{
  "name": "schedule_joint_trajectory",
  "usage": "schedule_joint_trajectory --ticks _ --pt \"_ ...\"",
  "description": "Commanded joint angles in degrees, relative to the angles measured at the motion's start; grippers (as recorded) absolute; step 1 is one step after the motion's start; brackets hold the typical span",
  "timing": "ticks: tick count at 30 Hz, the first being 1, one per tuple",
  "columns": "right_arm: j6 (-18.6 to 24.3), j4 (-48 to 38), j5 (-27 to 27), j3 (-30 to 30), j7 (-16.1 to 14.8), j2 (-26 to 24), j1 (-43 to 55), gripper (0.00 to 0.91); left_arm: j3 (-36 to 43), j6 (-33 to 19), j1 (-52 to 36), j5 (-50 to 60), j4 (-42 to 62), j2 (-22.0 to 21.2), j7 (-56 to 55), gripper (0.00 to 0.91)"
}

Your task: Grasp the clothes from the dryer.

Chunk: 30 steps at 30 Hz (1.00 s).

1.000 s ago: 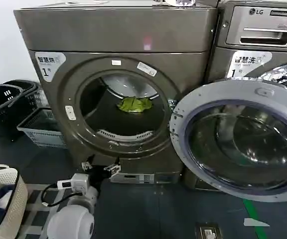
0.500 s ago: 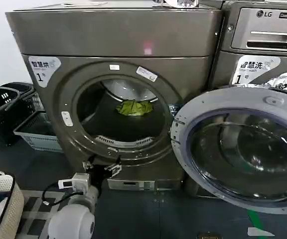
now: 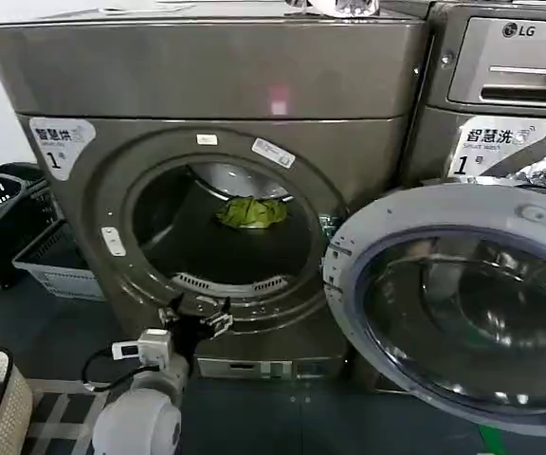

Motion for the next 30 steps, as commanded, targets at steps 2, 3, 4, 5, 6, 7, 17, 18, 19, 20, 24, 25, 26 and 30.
schedule_joint_trajectory --ticks 2,3,4,5,6,7,17,18,19,20,24,25,26,30 --pt "-0.01 -0.01 0.04 0.09 0.03 0.04 -0.05 0.907 0.01 2.81 -0.03 0.0 0.02 0.04 0.17 0.907" --pt "-0.02 -0.01 0.08 0.16 0.03 0.06 -0.1 0.907 0.02 2.81 -0.02 0.06 0.0 0.07 0.3 0.907" --pt "-0.02 -0.01 0.08 0.21 0.03 0.07 -0.1 0.907 0.03 2.81 0.0 0.06 -0.01 0.09 0.34 0.907" --pt "-0.02 -0.01 0.08 0.23 0.03 0.09 -0.11 0.907 0.04 2.81 0.01 0.09 0.0 0.1 0.37 0.907" --pt "-0.02 -0.02 0.08 0.25 0.02 0.11 -0.12 0.907 0.02 2.81 0.0 0.13 0.02 0.1 0.45 0.907" --pt "-0.02 -0.01 0.08 0.25 0.01 0.13 -0.15 0.907 0.03 2.81 0.01 0.13 0.03 0.11 0.45 0.907" --pt "0.0 -0.09 0.08 0.37 0.02 0.05 -0.11 0.907 0.03 2.81 0.05 0.18 -0.01 0.06 0.55 0.907" --pt "0.01 -0.08 0.08 0.39 0.0 0.06 -0.15 0.907 0.02 2.81 0.04 0.08 0.04 0.05 0.55 0.907" --pt "0.02 -0.11 0.11 0.43 -0.02 0.07 -0.19 0.907 0.02 2.81 0.01 0.12 0.08 0.06 0.58 0.907" --pt "0.01 -0.13 0.11 0.46 -0.05 0.08 -0.18 0.907 0.02 2.81 0.01 0.12 0.09 0.1 0.6 0.907" --pt "0.01 -0.21 0.09 0.44 -0.04 0.06 -0.12 0.907 0.05 2.81 -0.03 0.2 0.09 0.1 0.65 0.907" --pt "0.02 -0.23 0.08 0.43 -0.06 0.07 -0.08 0.907 0.07 2.81 -0.05 0.24 0.1 0.08 0.65 0.907" --pt "0.02 -0.25 0.08 0.4 -0.03 0.08 -0.07 0.907 0.05 2.81 -0.06 0.25 0.14 0.09 0.66 0.907" --pt "0.02 -0.22 0.07 0.43 -0.02 0.26 0.03 0.907 0.04 2.81 -0.05 0.13 0.11 0.16 0.74 0.907"
